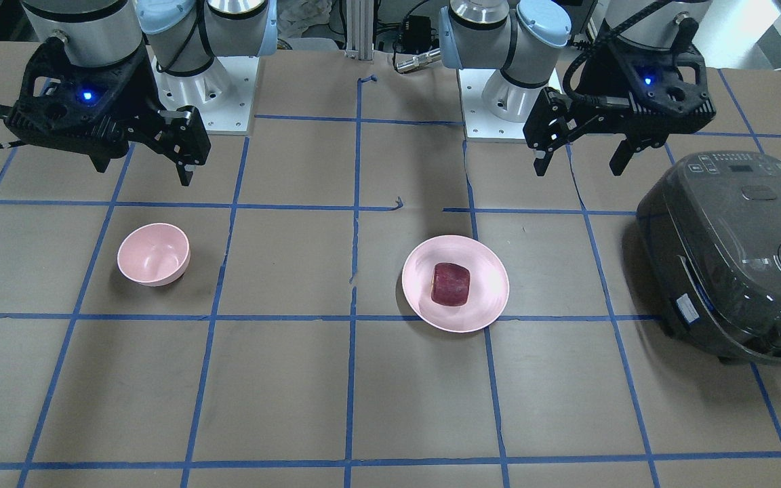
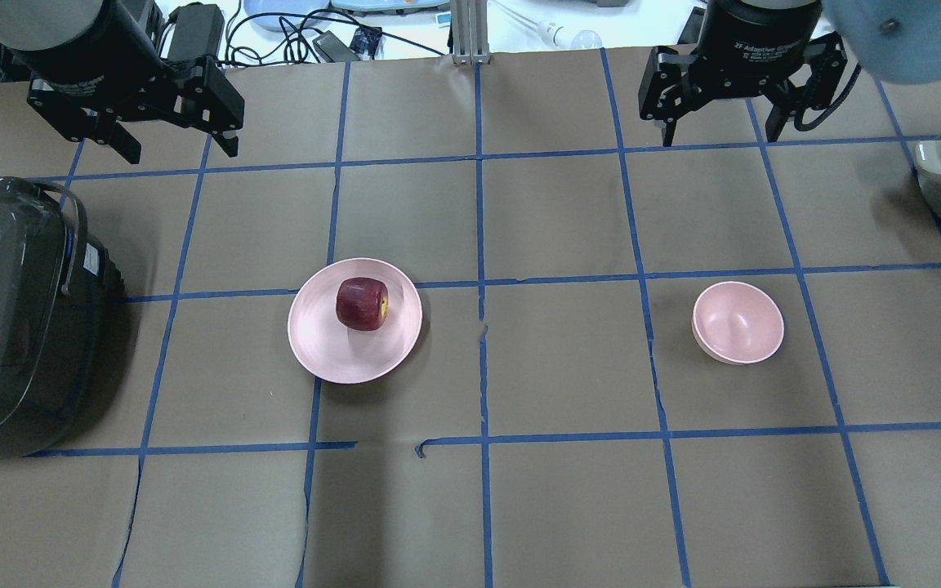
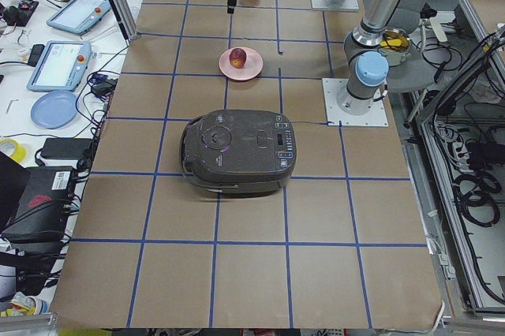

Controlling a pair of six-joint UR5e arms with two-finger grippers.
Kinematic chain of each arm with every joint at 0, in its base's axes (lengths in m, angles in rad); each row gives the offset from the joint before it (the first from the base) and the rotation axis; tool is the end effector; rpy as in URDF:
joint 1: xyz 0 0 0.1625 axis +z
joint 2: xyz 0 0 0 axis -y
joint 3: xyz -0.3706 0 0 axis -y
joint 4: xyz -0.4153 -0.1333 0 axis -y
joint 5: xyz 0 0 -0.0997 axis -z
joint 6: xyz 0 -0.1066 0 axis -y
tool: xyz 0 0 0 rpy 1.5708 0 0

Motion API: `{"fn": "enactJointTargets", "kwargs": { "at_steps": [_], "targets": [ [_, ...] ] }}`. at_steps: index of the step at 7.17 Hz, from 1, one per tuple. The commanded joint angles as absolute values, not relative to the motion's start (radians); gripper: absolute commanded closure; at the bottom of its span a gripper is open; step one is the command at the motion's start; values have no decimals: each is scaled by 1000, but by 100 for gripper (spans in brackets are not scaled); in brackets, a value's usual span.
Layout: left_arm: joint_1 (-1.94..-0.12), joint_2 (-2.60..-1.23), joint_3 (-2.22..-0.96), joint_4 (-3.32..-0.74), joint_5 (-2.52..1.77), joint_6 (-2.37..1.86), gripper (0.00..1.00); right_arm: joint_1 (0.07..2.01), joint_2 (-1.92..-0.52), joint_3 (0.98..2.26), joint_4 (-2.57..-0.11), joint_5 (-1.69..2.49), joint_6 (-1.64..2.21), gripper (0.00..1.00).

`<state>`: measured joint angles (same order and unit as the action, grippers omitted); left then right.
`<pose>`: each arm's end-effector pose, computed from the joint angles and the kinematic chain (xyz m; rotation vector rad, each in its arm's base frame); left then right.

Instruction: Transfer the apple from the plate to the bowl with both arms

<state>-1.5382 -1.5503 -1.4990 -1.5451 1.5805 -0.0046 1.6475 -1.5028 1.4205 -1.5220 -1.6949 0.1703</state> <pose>-0.1153 -0.5215 0.4772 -0.0590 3.1243 -0.1843 0.1613 -0.5315 0.4640 -0.1445 -3.0182 0.0734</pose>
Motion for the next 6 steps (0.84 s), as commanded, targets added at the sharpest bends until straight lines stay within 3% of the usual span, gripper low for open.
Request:
{"fn": "enactJointTargets", "kwargs": {
  "at_steps": [1,6],
  "targets": [
    [-1537,-1552,-1503,-1549,1582,-5,0,1647,-1502,1420,-1522,-1694,170,0],
    [-1537,-1554,-1493,-1549,1569,-6,0,1647,-1499,1424,-1536,-1690,170,0]
  ]
}}
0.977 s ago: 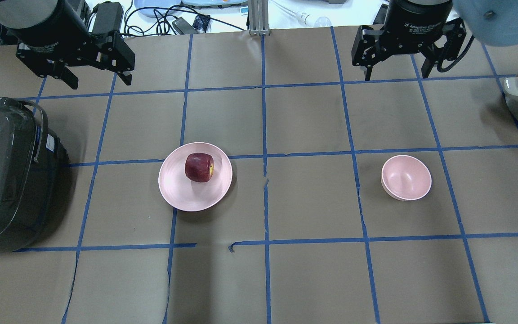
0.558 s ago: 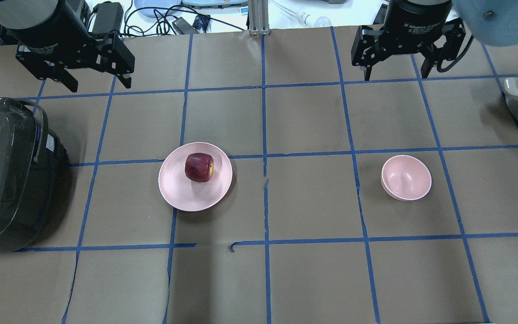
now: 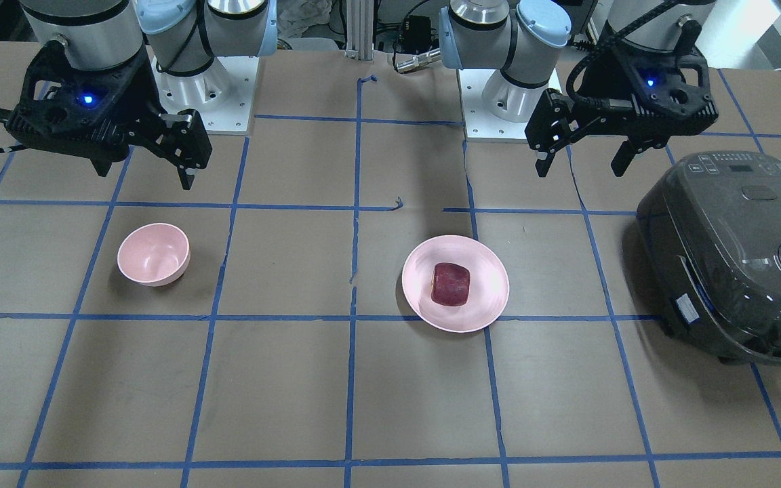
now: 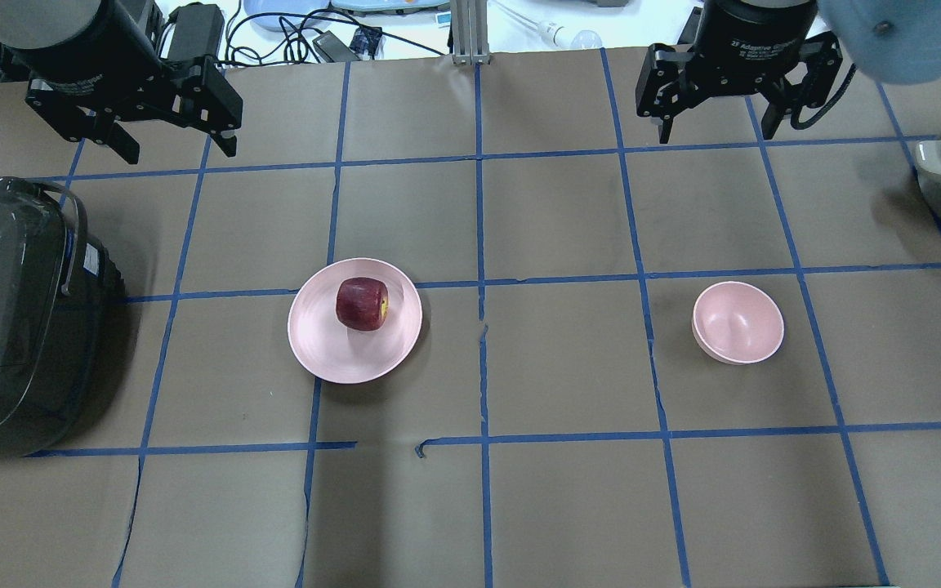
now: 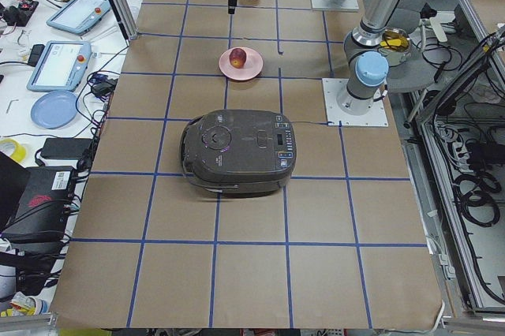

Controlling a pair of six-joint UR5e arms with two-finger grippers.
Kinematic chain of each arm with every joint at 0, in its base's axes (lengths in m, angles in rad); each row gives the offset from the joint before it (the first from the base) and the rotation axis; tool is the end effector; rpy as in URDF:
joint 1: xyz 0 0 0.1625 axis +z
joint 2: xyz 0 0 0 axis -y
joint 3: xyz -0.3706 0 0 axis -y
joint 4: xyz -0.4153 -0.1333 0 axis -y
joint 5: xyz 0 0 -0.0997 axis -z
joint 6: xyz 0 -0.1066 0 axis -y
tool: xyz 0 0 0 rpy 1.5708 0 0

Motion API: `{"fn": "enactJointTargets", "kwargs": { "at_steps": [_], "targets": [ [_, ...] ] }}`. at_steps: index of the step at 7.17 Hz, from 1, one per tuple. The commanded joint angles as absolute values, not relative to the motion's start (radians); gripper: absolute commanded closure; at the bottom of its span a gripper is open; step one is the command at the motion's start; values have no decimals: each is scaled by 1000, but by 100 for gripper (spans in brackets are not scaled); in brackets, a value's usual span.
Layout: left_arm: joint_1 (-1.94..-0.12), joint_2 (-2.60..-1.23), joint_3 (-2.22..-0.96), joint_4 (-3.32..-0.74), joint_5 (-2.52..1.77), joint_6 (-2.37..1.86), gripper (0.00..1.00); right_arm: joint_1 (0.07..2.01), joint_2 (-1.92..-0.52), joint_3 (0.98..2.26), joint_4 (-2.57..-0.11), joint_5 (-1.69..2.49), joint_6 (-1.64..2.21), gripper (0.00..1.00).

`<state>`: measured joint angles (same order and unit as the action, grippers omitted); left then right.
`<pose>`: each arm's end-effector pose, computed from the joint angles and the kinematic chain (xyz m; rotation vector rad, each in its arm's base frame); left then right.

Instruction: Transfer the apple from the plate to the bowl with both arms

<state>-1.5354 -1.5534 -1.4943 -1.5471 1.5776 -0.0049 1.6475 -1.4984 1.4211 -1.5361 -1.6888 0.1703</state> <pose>-0.1141 -0.5229 0.4778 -0.0636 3.1270 -0.1839 0.1622 -0.5341 0.4627 -0.1455 -3.0250 0.0861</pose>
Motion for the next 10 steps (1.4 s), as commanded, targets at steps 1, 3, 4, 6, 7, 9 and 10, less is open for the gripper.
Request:
{"fn": "enactJointTargets", "kwargs": {
  "at_steps": [1,3,4,6,7,9,10],
  "targets": [
    [-1536,-1552,-1490,-1549,1569,-6,0,1647,-1499,1422,-1537,-1687,170,0],
    [-1519,-1557,-1486,-1551,1575,-5,0,1641,-1496,1427,-1546,-1669,154,0],
    [-1517,-1557,-1488,-1554,1569,-5,0,1634,-1494,1434,-1574,-1587,109,0],
    [-1519,-1571,-1503,-1551,1557,-12,0,1632,-1496,1434,-1575,-1583,103,0],
    [-1523,-1584,-1505,-1551,1557,-23,0,1631,-1494,1434,-1569,-1586,103,0],
    [-1526,-1611,-1566,-1530,1537,-46,0,1574,-1488,1454,-1565,-1591,36,0],
    [-1532,-1630,-1603,-1455,1532,-48,0,1502,-1486,1523,-1566,-1591,-24,0]
  ]
}}
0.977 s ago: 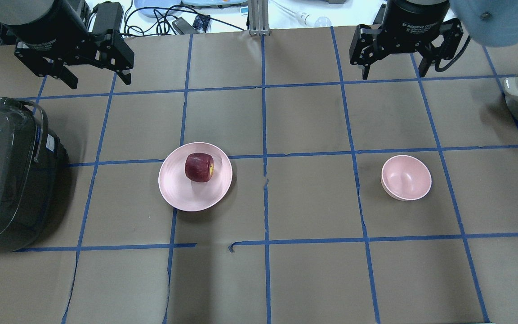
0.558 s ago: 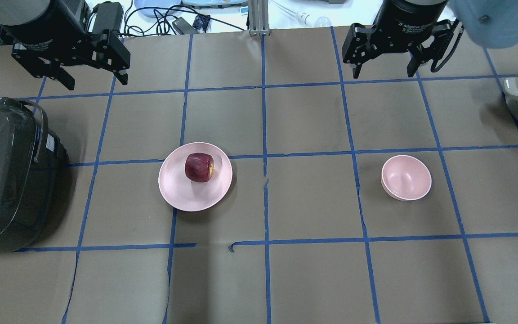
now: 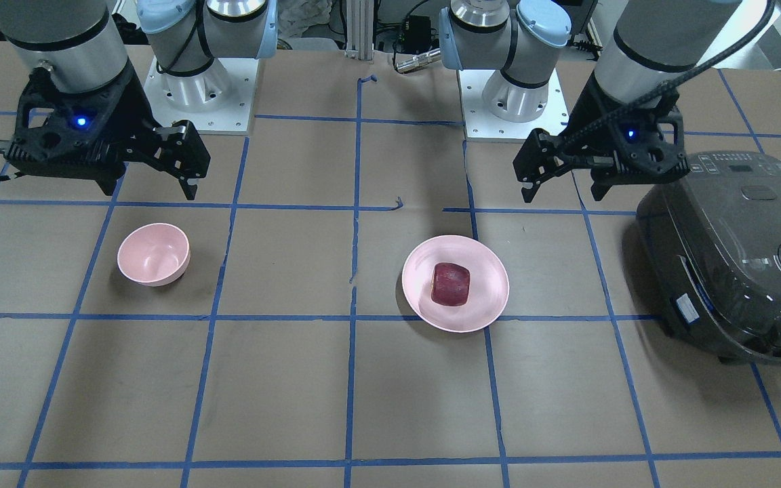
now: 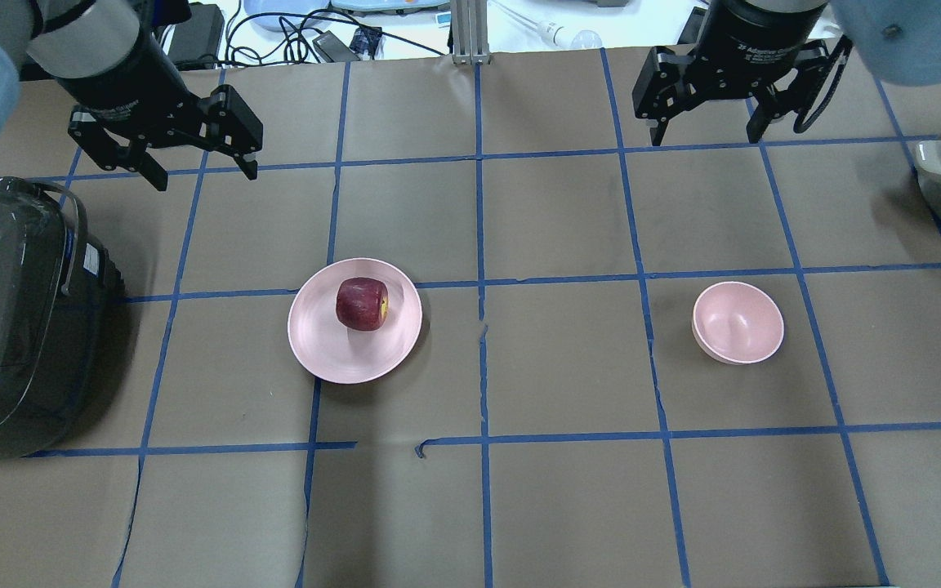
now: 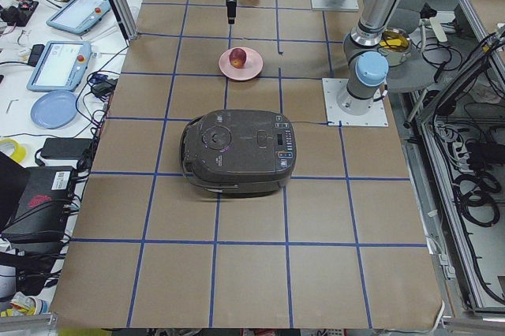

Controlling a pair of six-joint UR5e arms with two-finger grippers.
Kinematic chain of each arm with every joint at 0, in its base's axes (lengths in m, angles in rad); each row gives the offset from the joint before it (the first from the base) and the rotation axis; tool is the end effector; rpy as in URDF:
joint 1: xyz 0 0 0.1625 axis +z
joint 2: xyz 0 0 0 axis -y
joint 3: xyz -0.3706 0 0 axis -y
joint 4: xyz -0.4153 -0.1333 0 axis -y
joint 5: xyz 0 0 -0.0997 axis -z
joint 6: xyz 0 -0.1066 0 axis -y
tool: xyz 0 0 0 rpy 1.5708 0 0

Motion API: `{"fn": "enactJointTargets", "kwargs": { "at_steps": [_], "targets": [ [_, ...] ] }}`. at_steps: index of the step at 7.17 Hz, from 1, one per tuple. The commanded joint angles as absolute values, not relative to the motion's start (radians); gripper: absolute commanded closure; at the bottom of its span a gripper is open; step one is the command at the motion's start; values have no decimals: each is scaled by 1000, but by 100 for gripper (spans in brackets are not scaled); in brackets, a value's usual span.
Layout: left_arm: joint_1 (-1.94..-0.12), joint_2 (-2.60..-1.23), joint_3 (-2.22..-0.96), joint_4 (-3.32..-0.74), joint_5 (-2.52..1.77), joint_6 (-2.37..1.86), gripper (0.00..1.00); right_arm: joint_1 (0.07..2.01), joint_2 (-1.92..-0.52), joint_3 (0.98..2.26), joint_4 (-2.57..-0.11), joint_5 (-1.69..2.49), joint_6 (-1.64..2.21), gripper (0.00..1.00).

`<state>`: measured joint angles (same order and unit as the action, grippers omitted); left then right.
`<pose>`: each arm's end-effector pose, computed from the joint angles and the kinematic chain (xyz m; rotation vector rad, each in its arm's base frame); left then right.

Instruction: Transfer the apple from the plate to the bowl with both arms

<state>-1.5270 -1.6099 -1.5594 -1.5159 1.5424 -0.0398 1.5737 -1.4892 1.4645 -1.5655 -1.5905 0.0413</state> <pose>-0.1129 -0.5376 0.4175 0.1295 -3.1103 0.0424 0.1328 -0.5467 0.4375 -0.0602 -3.1216 0.0310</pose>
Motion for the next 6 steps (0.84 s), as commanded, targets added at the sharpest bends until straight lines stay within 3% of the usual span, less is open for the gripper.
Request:
{"fn": "enactJointTargets", "kwargs": {
  "at_steps": [1,4,6],
  "targets": [
    [-1576,-1656,-1633,-1375,1534,-52,0,1415,-1486,1607,-1581,-1589,-87,0],
    [-1608,-1727,-1715,-1302,1531,-49,0,1222,-1431,1895,-1910,-1589,-245,1],
    [-1623,-1761,-1805,-1153,1529,-75,0,1215,-1404,2021,-2057,-1580,-287,16]
  ]
}}
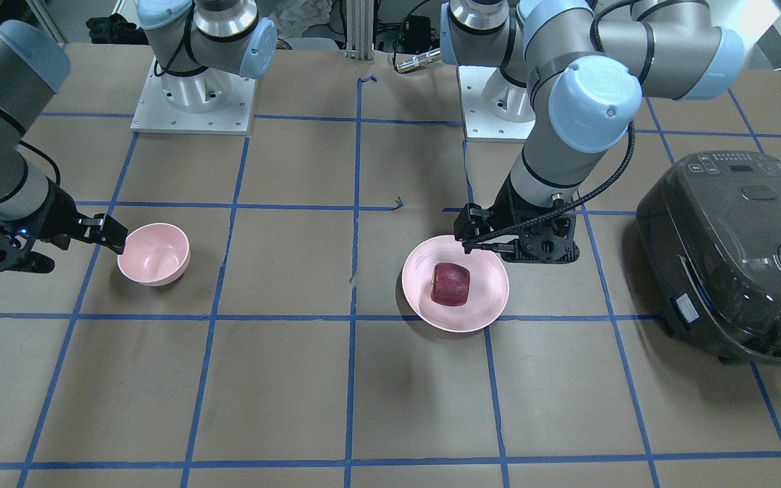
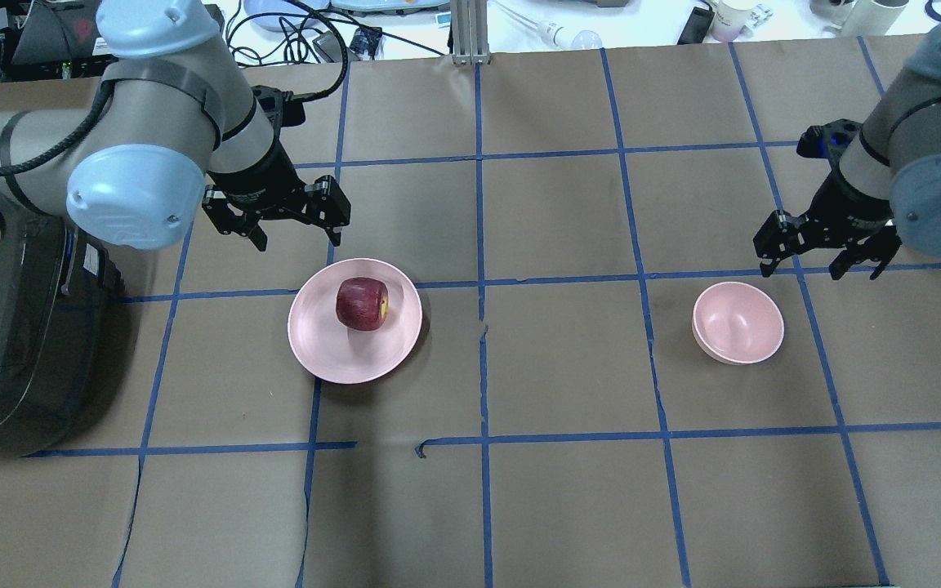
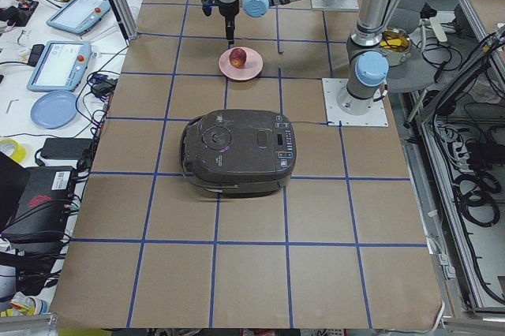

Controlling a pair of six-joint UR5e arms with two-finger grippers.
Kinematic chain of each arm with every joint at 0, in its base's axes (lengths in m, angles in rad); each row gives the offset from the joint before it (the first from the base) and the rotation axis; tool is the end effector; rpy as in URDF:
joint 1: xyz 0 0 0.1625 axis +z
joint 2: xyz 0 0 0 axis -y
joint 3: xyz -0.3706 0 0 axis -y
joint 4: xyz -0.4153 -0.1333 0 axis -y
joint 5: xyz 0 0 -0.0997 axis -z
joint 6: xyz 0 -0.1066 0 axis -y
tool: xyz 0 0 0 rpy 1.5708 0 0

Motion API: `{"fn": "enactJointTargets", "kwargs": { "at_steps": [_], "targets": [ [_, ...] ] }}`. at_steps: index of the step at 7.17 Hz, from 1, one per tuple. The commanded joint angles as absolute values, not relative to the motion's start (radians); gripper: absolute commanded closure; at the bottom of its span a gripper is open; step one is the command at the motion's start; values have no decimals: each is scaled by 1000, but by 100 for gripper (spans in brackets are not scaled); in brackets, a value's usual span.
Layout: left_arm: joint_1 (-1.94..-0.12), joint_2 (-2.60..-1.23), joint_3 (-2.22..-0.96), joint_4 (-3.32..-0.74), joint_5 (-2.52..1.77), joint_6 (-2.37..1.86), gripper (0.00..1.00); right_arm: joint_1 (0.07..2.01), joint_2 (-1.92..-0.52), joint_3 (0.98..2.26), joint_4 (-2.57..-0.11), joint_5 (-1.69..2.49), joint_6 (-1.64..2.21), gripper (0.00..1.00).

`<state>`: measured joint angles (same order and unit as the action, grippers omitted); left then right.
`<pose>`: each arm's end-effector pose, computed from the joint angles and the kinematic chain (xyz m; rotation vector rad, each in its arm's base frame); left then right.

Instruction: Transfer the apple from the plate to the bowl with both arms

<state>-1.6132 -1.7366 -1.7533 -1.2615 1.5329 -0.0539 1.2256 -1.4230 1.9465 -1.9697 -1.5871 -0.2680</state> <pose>-0.1604 -0.5407 0.2759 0.0190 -3.1049 -0.0633 -0.0454 -0.5150 0.2033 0.1186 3.1113 0.1928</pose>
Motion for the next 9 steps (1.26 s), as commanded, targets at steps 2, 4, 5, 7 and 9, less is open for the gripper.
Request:
{"fn": "enactJointTargets", "kwargs": {
  "at_steps": [2,4,5,7,9],
  "targets": [
    [-1652,-1811,-1830,-1106,1494,-112,0,1215,-1362,2058,-2097,-1586,-290,33],
    [-1669,-1864,-1861,-1057,1493,-123,0,1215,-1359,2071,-2097,-1591,-311,64],
    [-1672,-1885,-1868,-1055,1505,-112,0,1215,-1359,2069,-2102,-1592,-316,82],
    [-1680,-1913,-1871,-1030,1491,-123,0,1215,-1359,2059,-2103,-1612,-321,100],
    [-1681,-1951,-1894,-944,1496,-123,0,1218,-1364,2036,-2089,-1596,-313,100]
  ]
}}
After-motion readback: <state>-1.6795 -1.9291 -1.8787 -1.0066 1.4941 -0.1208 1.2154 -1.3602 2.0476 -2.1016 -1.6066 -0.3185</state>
